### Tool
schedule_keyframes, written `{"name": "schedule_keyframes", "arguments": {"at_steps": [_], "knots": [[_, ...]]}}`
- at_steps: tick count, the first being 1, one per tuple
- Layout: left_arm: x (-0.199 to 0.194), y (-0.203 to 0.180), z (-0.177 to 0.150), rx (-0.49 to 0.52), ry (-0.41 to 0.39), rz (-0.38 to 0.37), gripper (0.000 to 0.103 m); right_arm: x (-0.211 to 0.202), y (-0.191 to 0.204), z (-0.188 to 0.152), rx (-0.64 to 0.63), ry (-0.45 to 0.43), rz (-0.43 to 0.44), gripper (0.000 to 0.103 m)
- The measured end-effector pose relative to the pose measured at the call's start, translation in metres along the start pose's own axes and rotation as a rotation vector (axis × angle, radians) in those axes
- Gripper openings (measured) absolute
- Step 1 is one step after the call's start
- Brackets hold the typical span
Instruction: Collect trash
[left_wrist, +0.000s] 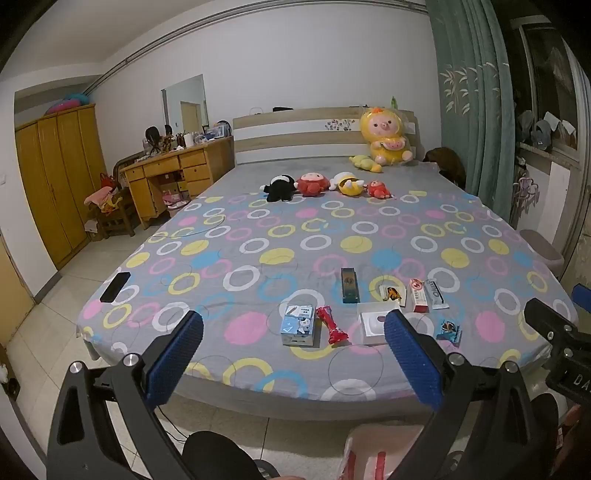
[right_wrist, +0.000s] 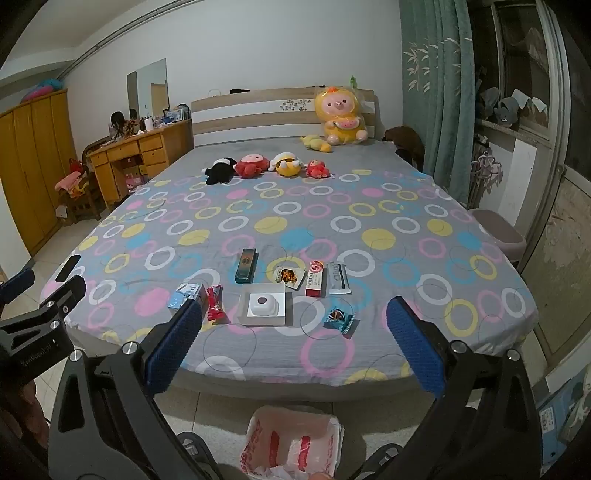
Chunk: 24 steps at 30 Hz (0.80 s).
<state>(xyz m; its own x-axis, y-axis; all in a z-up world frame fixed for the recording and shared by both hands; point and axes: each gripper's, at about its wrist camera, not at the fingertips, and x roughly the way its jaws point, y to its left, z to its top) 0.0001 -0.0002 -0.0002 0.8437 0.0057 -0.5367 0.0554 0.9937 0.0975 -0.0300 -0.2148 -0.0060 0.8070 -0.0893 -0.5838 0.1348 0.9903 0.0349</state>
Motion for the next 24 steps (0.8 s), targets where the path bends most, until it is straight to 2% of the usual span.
{"name": "schedule_keyframes", "arguments": {"at_steps": [24], "knots": [[0.0001, -0.0004, 0.0001, 0.005, 0.003, 0.002, 0.096, -0.0013, 0.0002, -0.0006, 0.003, -0.003, 0.0, 0.098]]}}
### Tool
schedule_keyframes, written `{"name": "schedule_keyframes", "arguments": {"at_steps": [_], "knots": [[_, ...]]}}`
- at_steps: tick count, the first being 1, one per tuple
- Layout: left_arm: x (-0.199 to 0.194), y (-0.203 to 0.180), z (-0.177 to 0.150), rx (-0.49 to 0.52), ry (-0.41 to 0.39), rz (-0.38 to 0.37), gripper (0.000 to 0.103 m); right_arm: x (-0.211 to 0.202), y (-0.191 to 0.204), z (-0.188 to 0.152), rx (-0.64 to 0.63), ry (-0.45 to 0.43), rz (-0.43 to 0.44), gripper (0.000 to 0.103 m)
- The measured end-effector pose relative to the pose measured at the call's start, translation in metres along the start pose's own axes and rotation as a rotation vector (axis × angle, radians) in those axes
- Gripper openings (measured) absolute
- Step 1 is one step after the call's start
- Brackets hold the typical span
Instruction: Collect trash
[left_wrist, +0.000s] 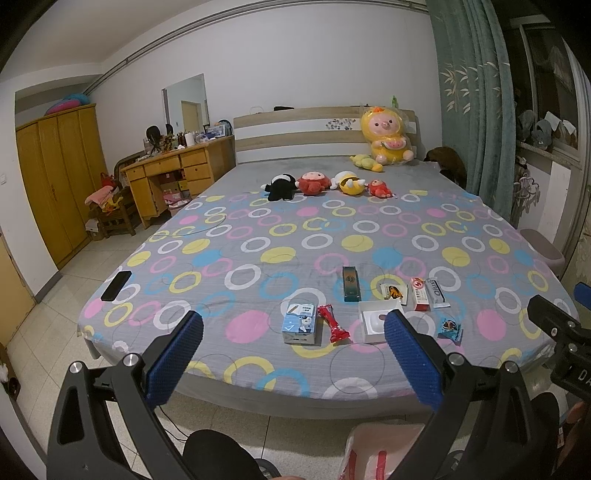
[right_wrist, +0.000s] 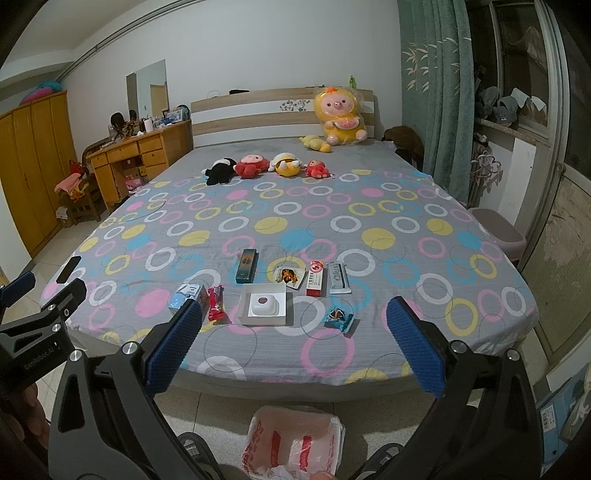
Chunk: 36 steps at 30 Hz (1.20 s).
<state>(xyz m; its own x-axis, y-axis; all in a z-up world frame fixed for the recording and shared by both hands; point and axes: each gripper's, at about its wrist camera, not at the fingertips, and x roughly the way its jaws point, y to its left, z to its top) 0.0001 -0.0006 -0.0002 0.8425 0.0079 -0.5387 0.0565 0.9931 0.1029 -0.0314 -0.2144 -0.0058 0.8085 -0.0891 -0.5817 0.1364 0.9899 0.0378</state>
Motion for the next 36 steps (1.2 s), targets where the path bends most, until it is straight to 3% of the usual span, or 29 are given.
{"name": "schedule_keyframes", "arguments": {"at_steps": [36], "knots": [[-0.0029, 0.0075, 0.0005, -0.011, -0.006, -0.017, 0.096, 0.0018, 0.0045, 0.0022, 0.009, -0.001, 0.01, 0.098]]}}
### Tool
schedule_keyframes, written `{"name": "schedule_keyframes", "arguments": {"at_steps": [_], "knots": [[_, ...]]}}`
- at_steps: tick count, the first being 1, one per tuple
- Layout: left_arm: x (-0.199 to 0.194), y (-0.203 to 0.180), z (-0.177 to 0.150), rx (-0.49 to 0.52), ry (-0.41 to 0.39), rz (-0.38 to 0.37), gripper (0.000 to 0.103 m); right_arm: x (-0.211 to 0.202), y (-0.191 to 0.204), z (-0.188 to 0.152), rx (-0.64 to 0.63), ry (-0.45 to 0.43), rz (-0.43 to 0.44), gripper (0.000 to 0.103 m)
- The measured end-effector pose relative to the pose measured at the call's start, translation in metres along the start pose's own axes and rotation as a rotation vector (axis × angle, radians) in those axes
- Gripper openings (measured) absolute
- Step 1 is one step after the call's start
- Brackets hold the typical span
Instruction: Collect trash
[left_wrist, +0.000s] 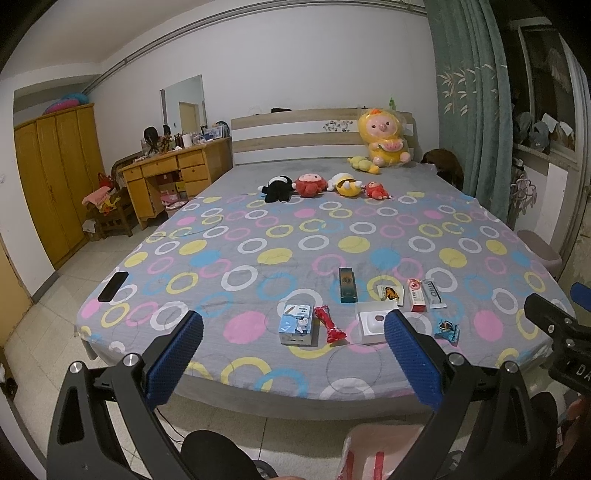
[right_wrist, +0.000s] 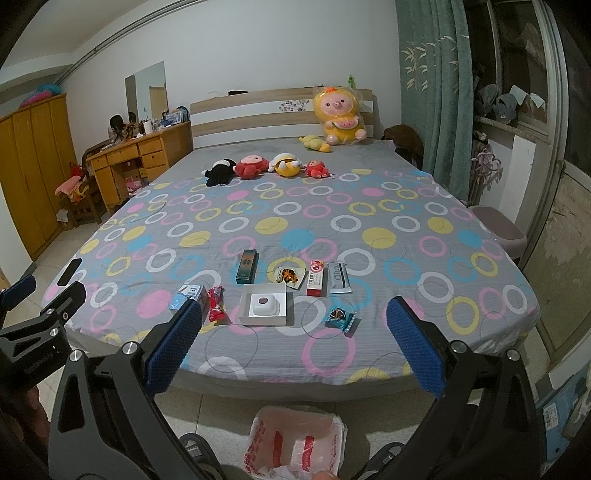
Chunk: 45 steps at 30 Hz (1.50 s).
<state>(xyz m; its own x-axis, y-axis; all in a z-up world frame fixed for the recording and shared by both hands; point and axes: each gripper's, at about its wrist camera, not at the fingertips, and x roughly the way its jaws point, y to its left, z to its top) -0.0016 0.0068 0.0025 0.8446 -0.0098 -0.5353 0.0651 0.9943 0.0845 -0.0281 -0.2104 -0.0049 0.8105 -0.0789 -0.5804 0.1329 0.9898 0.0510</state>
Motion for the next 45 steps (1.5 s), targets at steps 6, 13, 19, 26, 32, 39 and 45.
{"name": "schedule_keyframes", "arguments": {"at_steps": [6, 13, 19, 26, 32, 39, 45], "knots": [[0.0, -0.002, 0.003, -0.007, 0.007, -0.011, 0.096, -0.002, -0.011, -0.001, 0.004, -0.001, -0.002, 0.098], [0.015, 0.003, -0.003, -0.017, 0.043, -0.007, 0.096, 0.009, -0.018, -0.007, 0.007, 0.012, -0.019, 0.098], [0.033, 0.013, -0.007, -0.025, 0.071, 0.002, 0.096, 0.027, -0.025, -0.009, -0.002, 0.033, -0.028, 0.098], [0.072, 0.03, -0.022, -0.007, 0.13, 0.022, 0.096, 0.053, -0.044, -0.011, 0.003, 0.036, -0.068, 0.098], [0.117, 0.03, -0.03, -0.012, 0.176, 0.002, 0.096, 0.097, -0.058, -0.016, 0.02, 0.137, -0.043, 0.098], [0.178, 0.014, -0.039, 0.01, 0.194, -0.025, 0.096, 0.153, -0.078, -0.028, 0.011, 0.231, -0.081, 0.098], [0.24, 0.003, -0.055, 0.038, 0.261, -0.043, 0.096, 0.203, -0.099, -0.04, 0.038, 0.316, -0.084, 0.098]]}}
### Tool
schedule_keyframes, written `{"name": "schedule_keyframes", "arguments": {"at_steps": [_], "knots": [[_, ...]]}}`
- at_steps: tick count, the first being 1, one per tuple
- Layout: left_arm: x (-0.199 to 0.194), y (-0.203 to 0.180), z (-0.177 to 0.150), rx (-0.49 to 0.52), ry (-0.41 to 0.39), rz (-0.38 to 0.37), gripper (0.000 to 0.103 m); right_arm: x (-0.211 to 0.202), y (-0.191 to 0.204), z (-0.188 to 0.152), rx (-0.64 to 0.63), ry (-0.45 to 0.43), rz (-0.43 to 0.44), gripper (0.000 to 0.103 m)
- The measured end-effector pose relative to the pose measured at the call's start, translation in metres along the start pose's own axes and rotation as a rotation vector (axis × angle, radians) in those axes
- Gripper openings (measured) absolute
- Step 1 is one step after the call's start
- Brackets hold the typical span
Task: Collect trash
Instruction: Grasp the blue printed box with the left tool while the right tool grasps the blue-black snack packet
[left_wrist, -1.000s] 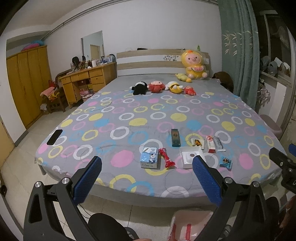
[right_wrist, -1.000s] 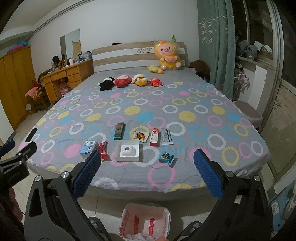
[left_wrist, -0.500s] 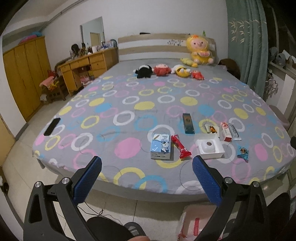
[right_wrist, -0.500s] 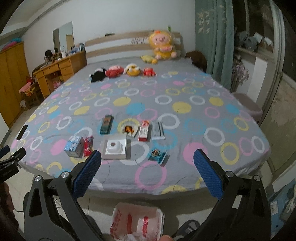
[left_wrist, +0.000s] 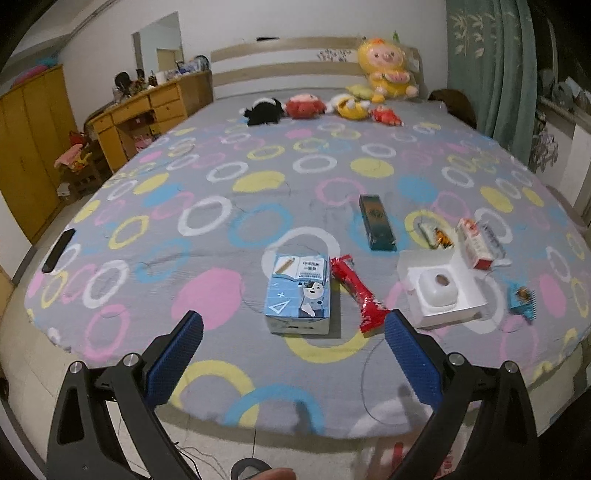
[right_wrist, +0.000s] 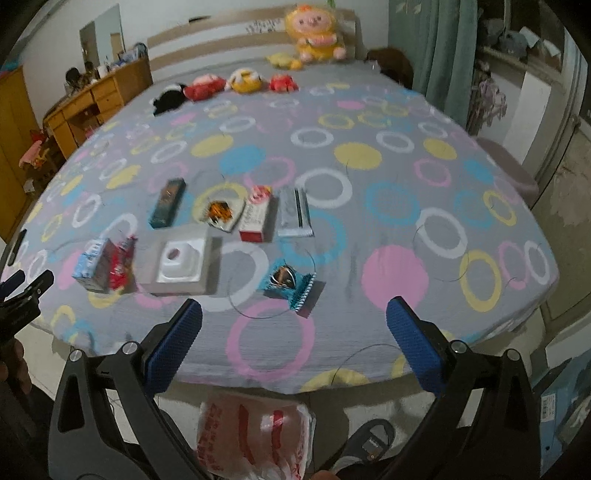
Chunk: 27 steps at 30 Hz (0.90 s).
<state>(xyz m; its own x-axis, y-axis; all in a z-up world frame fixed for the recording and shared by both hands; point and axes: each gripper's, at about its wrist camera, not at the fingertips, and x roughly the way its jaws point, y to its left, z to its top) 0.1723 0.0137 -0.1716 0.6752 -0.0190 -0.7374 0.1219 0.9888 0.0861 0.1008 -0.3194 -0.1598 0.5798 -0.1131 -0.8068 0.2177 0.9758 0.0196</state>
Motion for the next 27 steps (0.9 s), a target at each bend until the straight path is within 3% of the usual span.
{"name": "schedule_keyframes", "arguments": {"at_steps": [11, 27], "knots": [[0.067, 0.005, 0.001, -0.019, 0.096, -0.016, 0.096, 0.096, 0.01, 0.004, -0.019, 0.136, -0.017, 0.098], [0.123, 0.011, 0.009, -0.054, 0.208, -0.023, 0.096, 0.17, 0.019, 0.008, -0.029, 0.247, -0.022, 0.098]]}}
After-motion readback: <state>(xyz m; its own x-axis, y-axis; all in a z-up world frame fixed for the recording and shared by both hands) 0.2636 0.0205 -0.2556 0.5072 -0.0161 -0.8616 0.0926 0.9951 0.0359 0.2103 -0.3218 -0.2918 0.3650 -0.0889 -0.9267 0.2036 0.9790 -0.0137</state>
